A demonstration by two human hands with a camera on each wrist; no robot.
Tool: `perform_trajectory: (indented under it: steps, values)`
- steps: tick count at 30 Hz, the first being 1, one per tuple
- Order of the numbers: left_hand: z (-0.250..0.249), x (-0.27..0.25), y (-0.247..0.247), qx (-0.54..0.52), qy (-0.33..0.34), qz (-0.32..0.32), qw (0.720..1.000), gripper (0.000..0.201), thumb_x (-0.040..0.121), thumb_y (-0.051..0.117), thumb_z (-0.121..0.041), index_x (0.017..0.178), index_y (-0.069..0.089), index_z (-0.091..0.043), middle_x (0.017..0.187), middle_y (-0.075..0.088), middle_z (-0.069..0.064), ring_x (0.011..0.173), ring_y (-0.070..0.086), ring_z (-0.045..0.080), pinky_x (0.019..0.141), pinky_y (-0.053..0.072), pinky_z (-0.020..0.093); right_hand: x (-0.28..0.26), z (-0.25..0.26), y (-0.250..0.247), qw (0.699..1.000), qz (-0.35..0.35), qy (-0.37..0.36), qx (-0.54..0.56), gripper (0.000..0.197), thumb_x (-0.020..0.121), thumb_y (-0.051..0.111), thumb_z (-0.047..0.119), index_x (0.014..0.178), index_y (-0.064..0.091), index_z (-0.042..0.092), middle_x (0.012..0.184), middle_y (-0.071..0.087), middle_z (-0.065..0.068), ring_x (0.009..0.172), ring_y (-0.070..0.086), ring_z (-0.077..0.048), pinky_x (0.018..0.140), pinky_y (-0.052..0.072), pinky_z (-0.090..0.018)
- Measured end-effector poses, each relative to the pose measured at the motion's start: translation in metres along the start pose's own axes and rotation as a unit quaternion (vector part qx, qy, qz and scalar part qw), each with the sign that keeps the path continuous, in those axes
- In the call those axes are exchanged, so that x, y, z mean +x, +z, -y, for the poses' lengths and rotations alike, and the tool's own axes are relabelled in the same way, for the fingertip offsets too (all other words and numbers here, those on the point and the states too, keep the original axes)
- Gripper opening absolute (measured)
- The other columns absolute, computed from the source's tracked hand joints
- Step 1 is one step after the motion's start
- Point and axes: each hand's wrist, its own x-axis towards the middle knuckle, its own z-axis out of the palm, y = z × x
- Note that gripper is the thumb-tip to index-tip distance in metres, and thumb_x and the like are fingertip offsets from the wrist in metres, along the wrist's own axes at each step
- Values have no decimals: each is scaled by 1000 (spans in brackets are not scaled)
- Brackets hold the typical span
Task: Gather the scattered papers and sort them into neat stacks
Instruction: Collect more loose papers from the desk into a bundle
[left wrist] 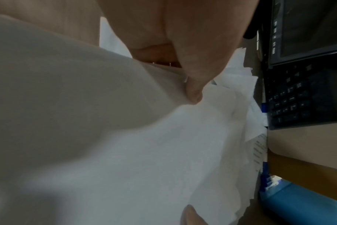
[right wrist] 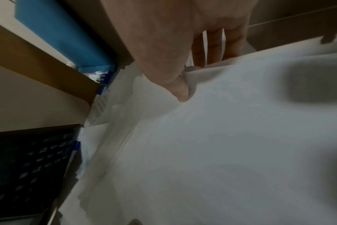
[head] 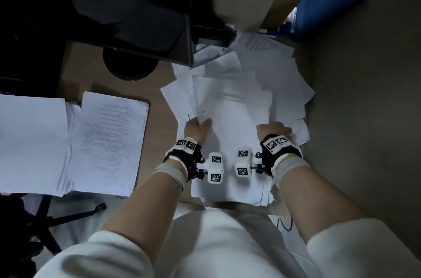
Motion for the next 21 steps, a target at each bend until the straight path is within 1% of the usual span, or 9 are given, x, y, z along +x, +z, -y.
perform_trajectory:
  steps: [4, 6, 8, 10, 11, 13, 15, 18, 21]
  values:
    - [-14, 12, -9, -25, -17, -29, 999, 51, 86, 59, -43, 108, 66, 2, 106, 70, 20, 97, 67, 38, 75, 49, 38, 5, 30, -16, 994, -7, -97, 42, 47, 92, 54, 43, 122, 61, 8, 136, 46, -20, 122, 41, -39, 96, 39, -40]
    - [-18, 21, -11, -60, -39, -47, 996, 74, 72, 62, -55, 123, 60, -1, 122, 65, 18, 105, 64, 36, 89, 53, 44, 8, 47, -16, 984, -12, -152, 94, 56, 84, 61, 49, 125, 60, 10, 134, 52, -17, 122, 48, -39, 98, 40, -38]
    - [-22, 25, -13, -85, -59, -56, 993, 88, 72, 70, -53, 143, 47, -7, 142, 51, 14, 122, 56, 34, 106, 46, 43, 11, 59, -17, 977, 27, -167, 131, 80, 78, 70, 51, 143, 42, 16, 145, 46, -12, 129, 47, -38, 107, 40, -43]
    - [-20, 34, -12, -94, -68, -52, 992, 85, 82, 77, -38, 151, 35, -11, 150, 41, 11, 132, 49, 32, 110, 40, 38, 13, 66, -19, 980, 74, -140, 118, 104, 77, 77, 47, 156, 15, 18, 157, 29, -11, 139, 36, -37, 112, 35, -48]
    - [-18, 40, -11, -104, -69, -49, 991, 91, 78, 81, -36, 151, 32, -13, 149, 42, 11, 132, 49, 31, 110, 40, 39, 16, 67, -21, 983, 85, -128, 104, 110, 75, 79, 48, 156, 12, 17, 157, 28, -11, 140, 35, -37, 112, 35, -49]
    - [-13, 49, -7, -128, -75, -55, 987, 110, 52, 86, -46, 144, 34, -17, 142, 51, 12, 125, 56, 31, 110, 45, 45, 22, 66, -20, 982, 107, -117, 105, 108, 66, 81, 53, 150, 25, 15, 148, 42, -11, 132, 45, -35, 107, 41, -47]
    - [-8, 62, -1, -131, -83, -74, 985, 113, 35, 82, -52, 134, 39, -17, 130, 59, 14, 116, 61, 33, 103, 50, 50, 26, 64, -18, 972, 137, -119, 147, 89, 60, 83, 53, 133, 49, 14, 130, 61, -7, 112, 60, -28, 98, 49, -39]
    - [-23, 53, -3, -49, -72, -91, 992, 92, 60, 87, -39, 136, 44, -10, 134, 47, 15, 122, 51, 35, 107, 45, 49, 28, 61, -13, 962, 169, -142, 159, 40, 85, 75, 34, 115, 68, 9, 111, 70, -6, 93, 63, -23, 82, 46, -28]
    - [-28, 48, -3, 5, -35, -89, 995, 57, 79, 80, -25, 132, 58, -18, 142, 34, 8, 131, 43, 28, 115, 36, 39, 28, 53, -14, 970, 75, -93, 210, 51, 96, 61, 34, 135, 54, 1, 137, 57, -15, 119, 57, -29, 98, 44, -33]
